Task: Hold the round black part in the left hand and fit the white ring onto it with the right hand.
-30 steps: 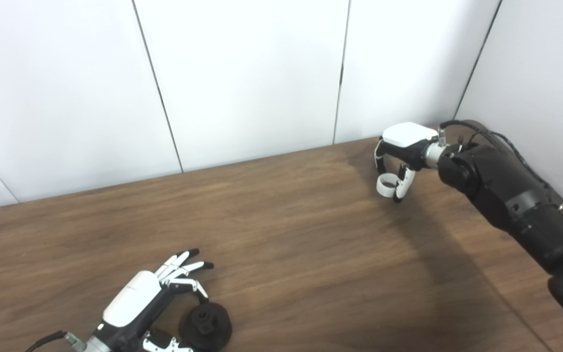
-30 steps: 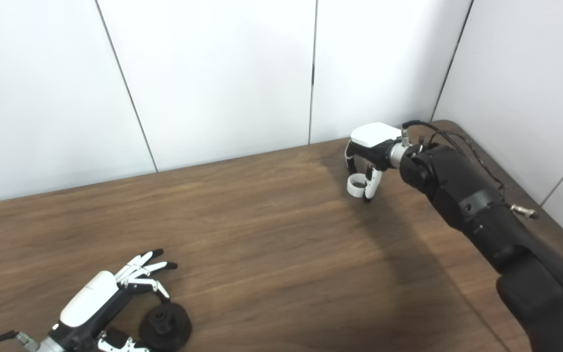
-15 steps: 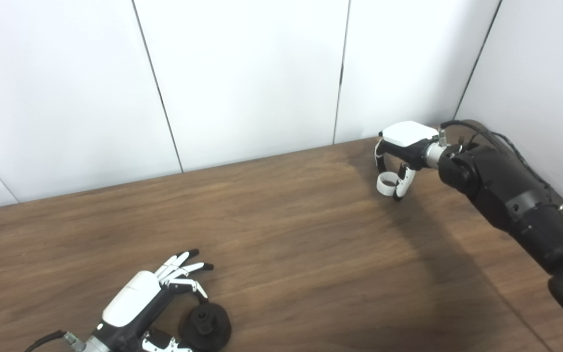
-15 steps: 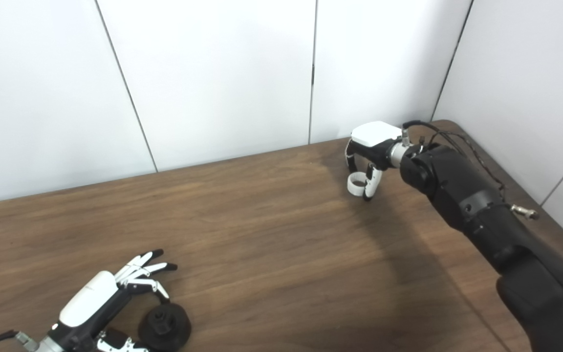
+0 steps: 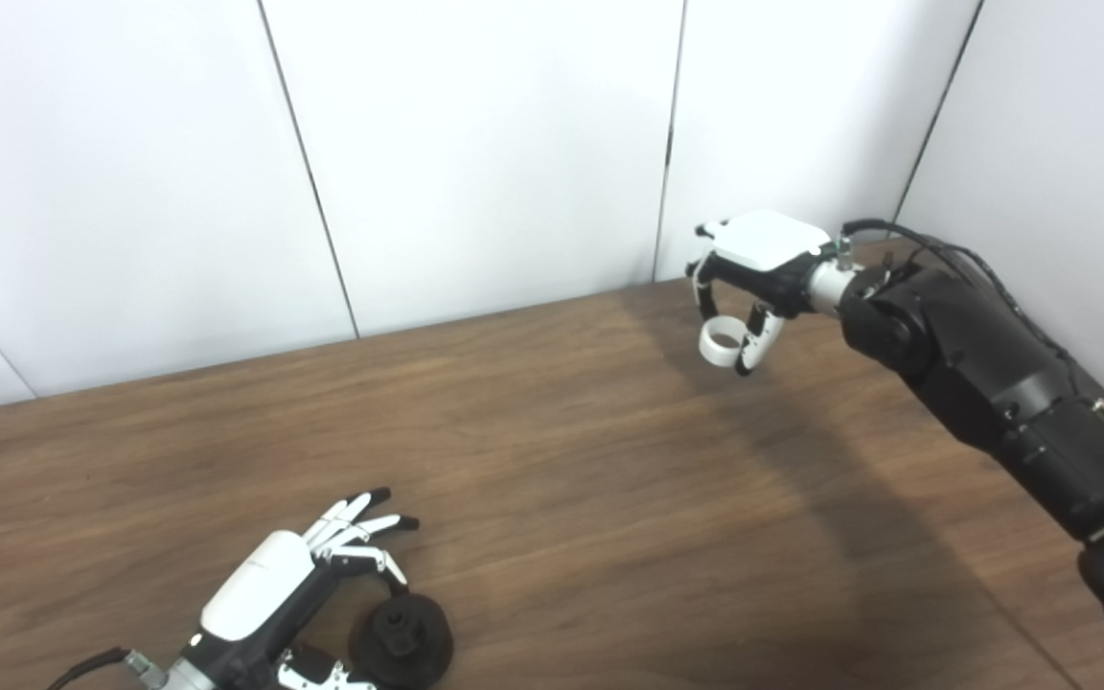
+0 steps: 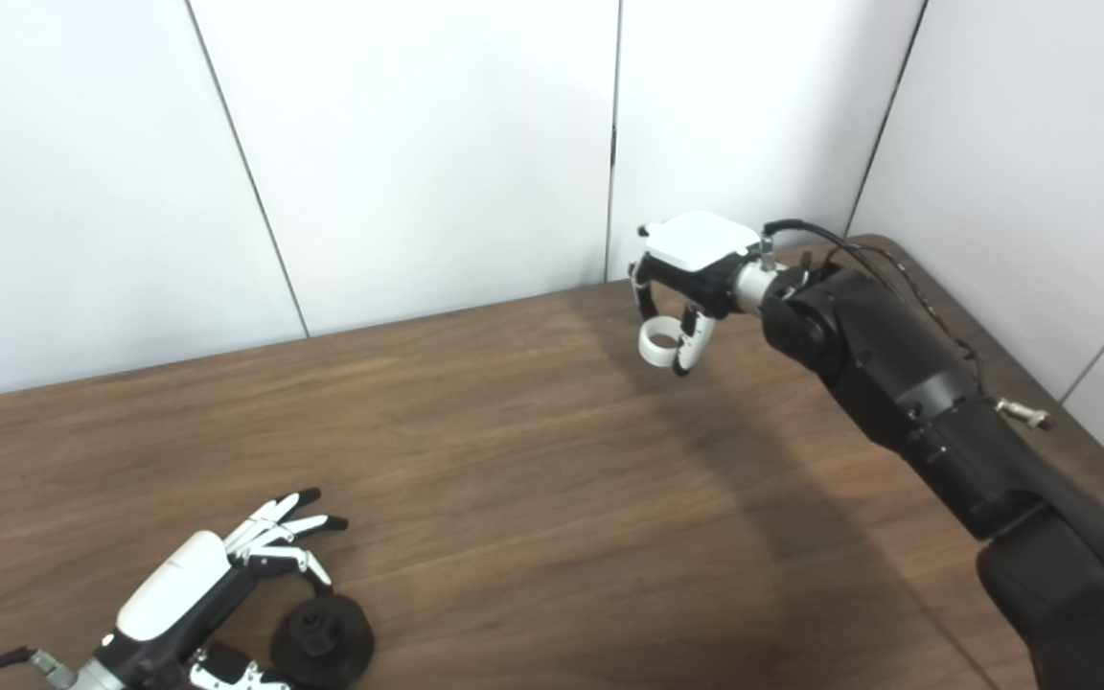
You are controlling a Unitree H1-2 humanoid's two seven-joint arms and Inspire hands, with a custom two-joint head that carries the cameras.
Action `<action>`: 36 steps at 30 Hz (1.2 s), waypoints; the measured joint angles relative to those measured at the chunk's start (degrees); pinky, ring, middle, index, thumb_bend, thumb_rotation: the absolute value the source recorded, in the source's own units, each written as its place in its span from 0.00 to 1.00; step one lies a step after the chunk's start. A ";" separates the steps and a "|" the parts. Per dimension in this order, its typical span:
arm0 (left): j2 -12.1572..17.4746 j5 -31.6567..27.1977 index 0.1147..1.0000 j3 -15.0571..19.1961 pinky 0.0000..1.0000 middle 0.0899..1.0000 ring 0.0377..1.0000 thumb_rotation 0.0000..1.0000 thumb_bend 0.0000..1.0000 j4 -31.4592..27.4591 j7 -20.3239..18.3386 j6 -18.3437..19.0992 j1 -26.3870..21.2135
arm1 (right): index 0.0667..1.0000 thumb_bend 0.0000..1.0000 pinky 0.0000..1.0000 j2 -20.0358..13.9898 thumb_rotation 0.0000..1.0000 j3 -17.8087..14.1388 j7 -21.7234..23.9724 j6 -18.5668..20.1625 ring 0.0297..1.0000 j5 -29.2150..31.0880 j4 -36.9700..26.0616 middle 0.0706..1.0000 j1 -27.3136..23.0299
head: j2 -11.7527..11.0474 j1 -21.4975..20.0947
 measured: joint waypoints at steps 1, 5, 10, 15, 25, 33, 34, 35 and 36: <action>-0.06 0.00 0.41 0.03 1.00 0.87 1.00 0.06 0.52 0.11 0.13 0.00 0.00 | 0.44 0.53 1.00 0.06 0.14 -0.01 0.70 -0.02 1.00 0.14 -1.31 0.87 0.00 | 0.00 0.00; -0.34 0.01 0.41 0.06 1.00 0.87 1.00 0.06 0.52 0.48 0.48 0.00 0.01 | 0.44 0.53 1.00 0.48 0.14 -0.22 2.33 -0.21 1.00 1.28 -4.64 0.89 0.00 | -0.44 1.14; -0.55 0.00 0.41 0.01 1.00 0.88 1.00 0.06 0.52 1.45 0.84 -0.02 -0.30 | 0.44 0.53 1.00 2.23 0.14 -1.22 4.64 -0.12 1.00 4.37 -10.10 0.90 0.03 | -0.44 3.42; -1.01 0.01 0.41 0.15 1.00 0.88 1.00 0.06 0.52 2.15 0.57 -0.03 -0.77 | 0.45 0.53 1.00 5.42 0.14 -1.10 7.55 -0.24 1.00 7.00 -18.07 0.90 0.47 | -0.18 5.36; -4.15 1.38 0.41 3.88 1.00 0.88 1.00 0.06 0.52 1.81 -3.20 0.04 -0.17 | 0.44 0.53 1.00 12.18 0.14 0.17 10.99 -4.33 1.00 12.82 -25.37 0.89 0.28 | 1.49 12.73; -7.66 4.31 0.41 6.01 1.00 0.87 1.00 0.06 0.52 0.54 -4.71 2.48 0.50 | 0.44 0.53 1.00 14.47 0.15 1.69 14.06 -6.80 1.00 16.37 -27.95 0.89 -0.22 | 3.43 20.39; -8.07 4.58 0.41 6.15 1.00 0.87 1.00 0.06 0.52 0.41 -4.92 2.75 0.50 | 0.44 0.53 1.00 14.65 0.15 1.79 14.29 -6.98 1.00 16.75 -28.05 0.89 -0.17 | 3.43 20.39; -8.46 4.87 0.41 6.28 1.00 0.87 1.00 0.06 0.52 0.16 -5.12 3.17 0.50 | 0.44 0.52 1.00 14.84 0.15 1.84 14.50 -7.15 1.00 17.00 -28.30 0.89 -0.10 | 4.04 21.61; -8.72 5.16 0.41 6.35 1.00 0.87 1.00 0.06 0.52 -0.05 -5.34 3.62 0.50 | 0.44 0.52 1.00 15.07 0.15 1.89 14.70 -7.24 1.00 17.20 -28.77 0.88 0.03 | 4.22 21.80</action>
